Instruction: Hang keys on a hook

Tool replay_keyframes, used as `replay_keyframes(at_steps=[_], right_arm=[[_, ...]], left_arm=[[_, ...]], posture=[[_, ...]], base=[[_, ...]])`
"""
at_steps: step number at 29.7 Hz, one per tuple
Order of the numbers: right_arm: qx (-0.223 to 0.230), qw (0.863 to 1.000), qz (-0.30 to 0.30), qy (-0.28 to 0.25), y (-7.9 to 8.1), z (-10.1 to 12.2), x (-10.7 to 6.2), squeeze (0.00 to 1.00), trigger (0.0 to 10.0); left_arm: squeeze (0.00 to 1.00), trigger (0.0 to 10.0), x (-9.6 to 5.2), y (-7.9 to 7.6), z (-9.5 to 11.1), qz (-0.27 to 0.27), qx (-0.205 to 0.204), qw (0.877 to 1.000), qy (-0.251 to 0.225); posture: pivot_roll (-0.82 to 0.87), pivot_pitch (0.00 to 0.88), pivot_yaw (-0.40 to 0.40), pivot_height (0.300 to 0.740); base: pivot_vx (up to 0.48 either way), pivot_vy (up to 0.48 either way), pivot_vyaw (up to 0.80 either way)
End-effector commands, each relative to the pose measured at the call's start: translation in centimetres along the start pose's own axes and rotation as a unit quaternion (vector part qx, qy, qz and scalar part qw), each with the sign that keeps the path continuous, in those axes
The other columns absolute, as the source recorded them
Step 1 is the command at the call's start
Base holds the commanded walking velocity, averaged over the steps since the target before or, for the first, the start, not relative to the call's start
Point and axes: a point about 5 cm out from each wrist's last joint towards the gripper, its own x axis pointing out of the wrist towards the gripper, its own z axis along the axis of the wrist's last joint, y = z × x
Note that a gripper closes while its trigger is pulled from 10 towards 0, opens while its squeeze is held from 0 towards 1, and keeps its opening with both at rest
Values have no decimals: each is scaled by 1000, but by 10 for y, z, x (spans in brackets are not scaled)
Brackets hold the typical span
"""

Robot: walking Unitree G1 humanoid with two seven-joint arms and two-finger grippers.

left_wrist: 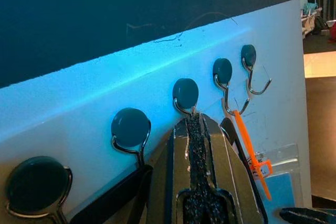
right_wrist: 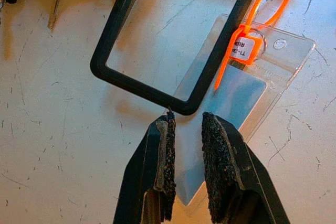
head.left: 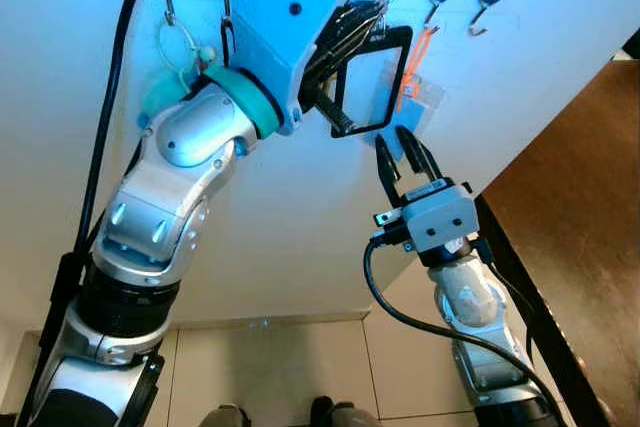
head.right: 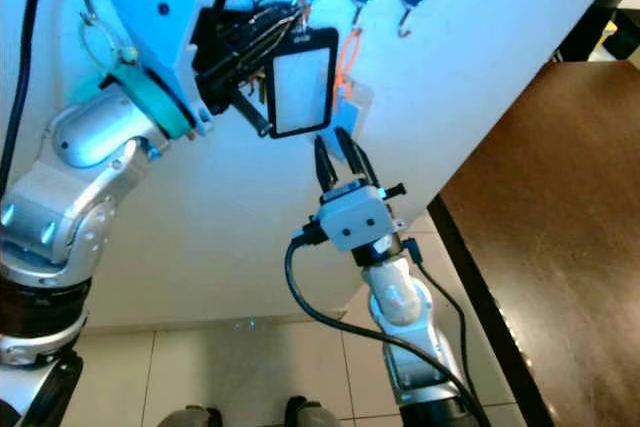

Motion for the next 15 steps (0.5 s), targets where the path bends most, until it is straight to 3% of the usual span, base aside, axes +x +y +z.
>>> replay_keyframes(at_steps=[1,15], right_arm=[[-2,1000,3,7,2,-3,-5,0,10000],[-3,1000,3,9,2,-4,-6,0,10000]], left_arm=[[0,10000,3,-3,-6,-8,-2,1000,20],[0,10000,1,-8,5,-22,-16,999,-19]], posture=[[104,105,10,740],[111,110,8,740]], base=[[0,0,0],[0,0,0]])
